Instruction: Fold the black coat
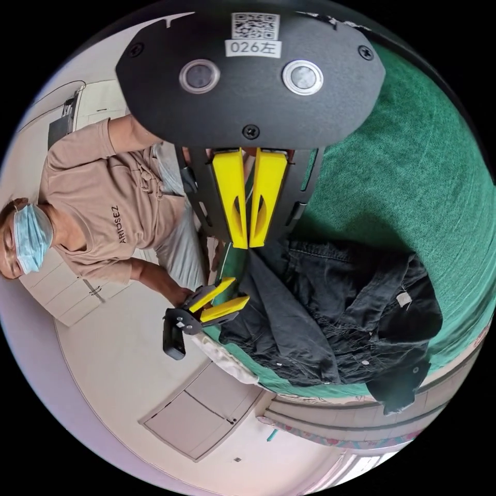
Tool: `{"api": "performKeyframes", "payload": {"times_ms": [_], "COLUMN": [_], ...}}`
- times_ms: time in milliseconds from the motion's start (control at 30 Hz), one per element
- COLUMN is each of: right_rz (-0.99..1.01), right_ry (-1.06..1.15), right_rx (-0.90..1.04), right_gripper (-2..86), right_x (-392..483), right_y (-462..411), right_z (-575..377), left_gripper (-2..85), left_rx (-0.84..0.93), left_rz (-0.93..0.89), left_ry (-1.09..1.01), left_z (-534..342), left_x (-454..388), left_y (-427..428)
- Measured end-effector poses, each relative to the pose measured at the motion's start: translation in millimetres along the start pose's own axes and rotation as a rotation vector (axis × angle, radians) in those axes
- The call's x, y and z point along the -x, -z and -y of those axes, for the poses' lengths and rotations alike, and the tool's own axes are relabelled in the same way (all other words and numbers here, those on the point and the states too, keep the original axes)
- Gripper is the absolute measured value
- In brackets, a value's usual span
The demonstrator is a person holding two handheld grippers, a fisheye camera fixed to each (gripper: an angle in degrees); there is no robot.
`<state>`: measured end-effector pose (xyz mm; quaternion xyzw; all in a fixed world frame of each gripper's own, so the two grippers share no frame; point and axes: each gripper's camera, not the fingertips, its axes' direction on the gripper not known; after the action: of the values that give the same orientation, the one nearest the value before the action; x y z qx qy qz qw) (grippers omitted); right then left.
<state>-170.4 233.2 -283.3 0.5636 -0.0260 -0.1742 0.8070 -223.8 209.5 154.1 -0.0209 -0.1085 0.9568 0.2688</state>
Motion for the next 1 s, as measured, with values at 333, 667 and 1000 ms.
{"api": "performKeyframes", "payload": {"times_ms": [333,667,1000], "right_rz": [-0.295,-0.204,-0.19], "right_ry": [0.203,0.019,0.072], "right_rx": [0.132,-0.081,0.142], "right_gripper": [-1.2,9.3,-1.2], "right_x": [173.3,192.8,209.9], "right_y": [32.7,142.3,176.5], "right_z": [-41.9,-81.8,-105.9], "left_gripper": [-0.7,3.1,-0.7], "left_rx": [-0.13,-0.388,-0.124], "left_rz": [-0.016,0.093,-0.036], "left_ry": [0.084,0.119,-0.007], "left_z": [-30.1,-20.4,-22.2], "left_x": [4.1,-12.2,-24.8], "left_y": [34.6,69.4,50.7]}}
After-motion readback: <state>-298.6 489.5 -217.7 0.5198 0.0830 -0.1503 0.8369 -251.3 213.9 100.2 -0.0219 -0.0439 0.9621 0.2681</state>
